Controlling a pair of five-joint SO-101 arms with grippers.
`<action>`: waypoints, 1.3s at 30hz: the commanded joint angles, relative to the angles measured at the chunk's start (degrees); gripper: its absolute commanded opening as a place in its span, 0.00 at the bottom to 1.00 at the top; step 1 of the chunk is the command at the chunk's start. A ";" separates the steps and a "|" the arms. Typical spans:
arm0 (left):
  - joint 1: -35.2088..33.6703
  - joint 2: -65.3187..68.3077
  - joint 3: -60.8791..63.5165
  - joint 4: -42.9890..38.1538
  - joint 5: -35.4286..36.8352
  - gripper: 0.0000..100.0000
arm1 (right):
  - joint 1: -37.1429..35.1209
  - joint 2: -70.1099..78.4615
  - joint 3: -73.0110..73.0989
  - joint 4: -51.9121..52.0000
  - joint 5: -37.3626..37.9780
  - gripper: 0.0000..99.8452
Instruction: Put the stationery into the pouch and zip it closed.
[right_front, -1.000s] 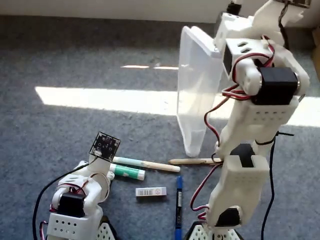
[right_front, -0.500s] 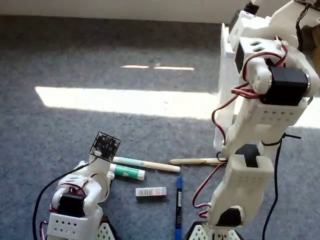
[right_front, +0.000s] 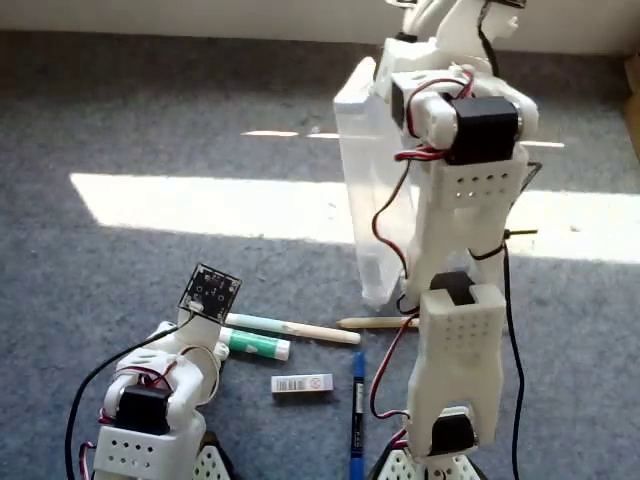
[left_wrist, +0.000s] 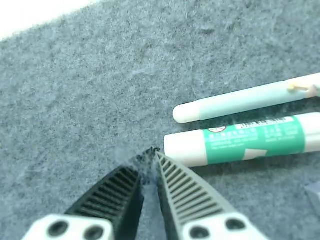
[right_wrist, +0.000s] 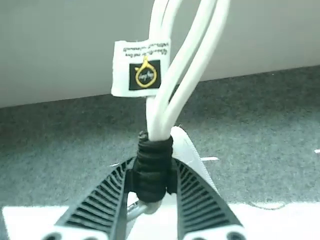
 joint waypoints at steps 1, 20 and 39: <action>-0.13 -0.13 1.10 0.35 0.70 0.01 | -2.68 -1.36 -6.11 -4.09 -0.62 0.01; -0.13 -0.13 1.10 0.35 0.70 0.01 | -2.59 -0.48 -6.02 -17.80 -0.88 0.01; -0.13 -0.13 1.10 0.35 0.70 0.01 | -2.59 -4.44 -6.11 0.84 -0.44 0.01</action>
